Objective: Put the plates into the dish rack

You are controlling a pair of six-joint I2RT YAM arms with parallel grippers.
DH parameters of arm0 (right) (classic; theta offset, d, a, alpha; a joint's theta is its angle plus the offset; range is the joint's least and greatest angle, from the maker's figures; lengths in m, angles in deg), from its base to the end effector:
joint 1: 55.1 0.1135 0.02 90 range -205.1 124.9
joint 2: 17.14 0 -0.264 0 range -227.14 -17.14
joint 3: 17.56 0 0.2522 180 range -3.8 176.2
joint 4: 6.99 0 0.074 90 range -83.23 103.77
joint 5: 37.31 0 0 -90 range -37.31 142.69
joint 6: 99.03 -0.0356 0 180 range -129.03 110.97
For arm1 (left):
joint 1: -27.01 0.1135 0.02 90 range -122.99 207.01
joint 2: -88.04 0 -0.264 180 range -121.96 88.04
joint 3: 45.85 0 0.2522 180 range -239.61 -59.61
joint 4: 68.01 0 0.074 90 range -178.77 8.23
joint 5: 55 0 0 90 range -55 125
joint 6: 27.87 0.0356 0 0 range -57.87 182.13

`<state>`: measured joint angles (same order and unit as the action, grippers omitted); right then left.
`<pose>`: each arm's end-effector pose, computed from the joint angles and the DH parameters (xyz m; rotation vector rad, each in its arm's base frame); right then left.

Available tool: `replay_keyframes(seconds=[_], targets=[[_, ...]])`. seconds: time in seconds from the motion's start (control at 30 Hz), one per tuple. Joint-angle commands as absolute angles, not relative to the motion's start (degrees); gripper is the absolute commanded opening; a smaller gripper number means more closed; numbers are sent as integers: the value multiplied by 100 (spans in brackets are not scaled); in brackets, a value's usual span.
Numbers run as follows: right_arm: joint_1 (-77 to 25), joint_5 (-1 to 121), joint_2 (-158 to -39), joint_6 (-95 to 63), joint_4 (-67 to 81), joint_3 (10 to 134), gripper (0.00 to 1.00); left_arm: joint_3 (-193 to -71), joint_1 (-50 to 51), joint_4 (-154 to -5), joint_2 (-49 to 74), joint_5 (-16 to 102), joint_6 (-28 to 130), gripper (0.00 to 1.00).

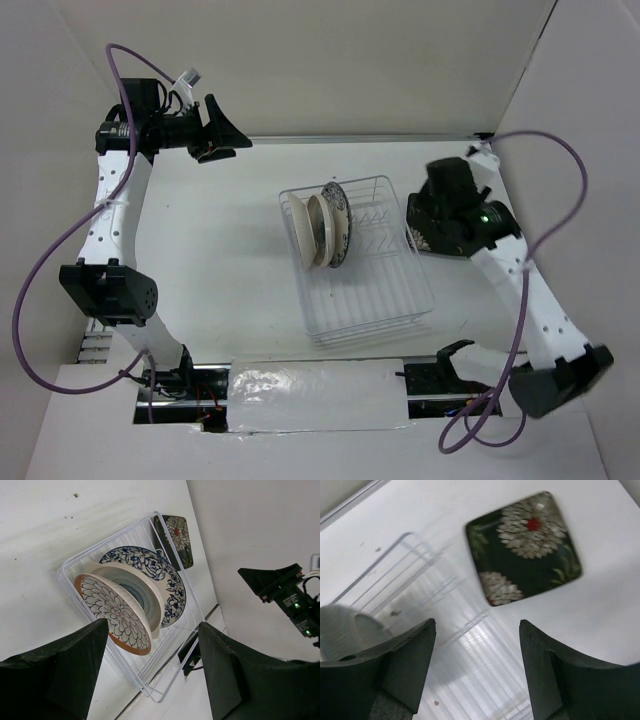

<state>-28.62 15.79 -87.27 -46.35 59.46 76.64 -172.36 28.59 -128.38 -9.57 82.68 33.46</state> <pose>0.2210 0.0862 0.3956 0.5107 2.0802 -0.1061 0.3599 -0.0164 0.4459 -0.0452 2.1267 -1.1580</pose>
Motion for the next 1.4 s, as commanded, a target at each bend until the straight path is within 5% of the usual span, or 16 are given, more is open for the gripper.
replay_keyframes(seconds=[0.0,0.2,0.37,0.7,1.37], targets=[[-3864,3025,-8062,-5077,5170,6469,75,-17203,2868,-12651,-750,8386,3365,84],[-5710,4931,-7367,-5990,4168,4421,81,-17115,2868,-12616,-715,8404,3365,84],[-6512,5357,-7146,-6519,3210,3304,81,-17088,2885,-12633,-715,8378,3418,84],[-7373,5471,-8331,-6818,2129,3170,79,-17123,2886,-12651,-724,8413,3427,84],[-7488,5857,-10757,-7223,1161,3944,61,-17457,2886,-12879,-750,8237,3453,85]])
